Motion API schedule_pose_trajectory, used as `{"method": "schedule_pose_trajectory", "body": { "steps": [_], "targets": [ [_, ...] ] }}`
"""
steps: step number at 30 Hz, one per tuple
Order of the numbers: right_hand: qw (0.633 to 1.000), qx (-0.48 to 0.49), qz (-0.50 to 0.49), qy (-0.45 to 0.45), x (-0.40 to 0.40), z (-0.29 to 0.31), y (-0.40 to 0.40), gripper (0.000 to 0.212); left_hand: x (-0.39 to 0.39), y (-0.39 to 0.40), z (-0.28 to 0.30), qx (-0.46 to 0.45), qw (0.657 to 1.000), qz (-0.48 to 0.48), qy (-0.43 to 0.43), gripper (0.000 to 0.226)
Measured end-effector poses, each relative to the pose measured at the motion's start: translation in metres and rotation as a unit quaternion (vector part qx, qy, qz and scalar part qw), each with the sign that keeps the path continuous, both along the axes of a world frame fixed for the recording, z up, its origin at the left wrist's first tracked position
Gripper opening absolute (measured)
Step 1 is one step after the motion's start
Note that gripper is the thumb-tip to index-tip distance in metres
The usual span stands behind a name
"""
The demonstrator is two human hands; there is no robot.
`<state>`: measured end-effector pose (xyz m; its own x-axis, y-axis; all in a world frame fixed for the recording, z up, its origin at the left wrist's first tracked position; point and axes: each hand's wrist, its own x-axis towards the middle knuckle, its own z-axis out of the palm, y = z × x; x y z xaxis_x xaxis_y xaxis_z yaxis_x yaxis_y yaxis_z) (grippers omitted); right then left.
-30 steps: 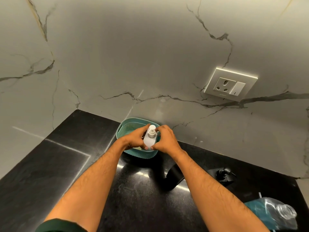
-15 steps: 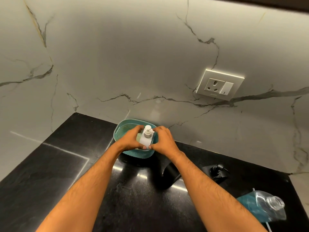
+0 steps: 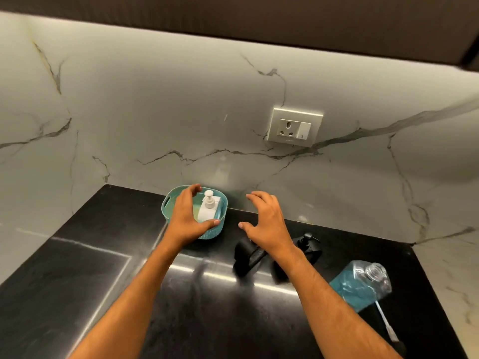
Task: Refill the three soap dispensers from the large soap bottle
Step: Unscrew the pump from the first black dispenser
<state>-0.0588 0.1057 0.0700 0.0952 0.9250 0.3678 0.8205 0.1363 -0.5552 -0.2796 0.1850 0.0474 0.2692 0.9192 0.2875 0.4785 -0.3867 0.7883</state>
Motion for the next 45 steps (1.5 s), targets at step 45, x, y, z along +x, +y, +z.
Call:
{"method": "schedule_pose_trajectory", "body": {
  "steps": [45],
  "targets": [
    [0.944,-0.095,-0.244,0.203,0.092,-0.100,-0.092,0.070,0.204,-0.108,-0.072,-0.114,0.974,-0.124,0.153,0.075]
  ]
}}
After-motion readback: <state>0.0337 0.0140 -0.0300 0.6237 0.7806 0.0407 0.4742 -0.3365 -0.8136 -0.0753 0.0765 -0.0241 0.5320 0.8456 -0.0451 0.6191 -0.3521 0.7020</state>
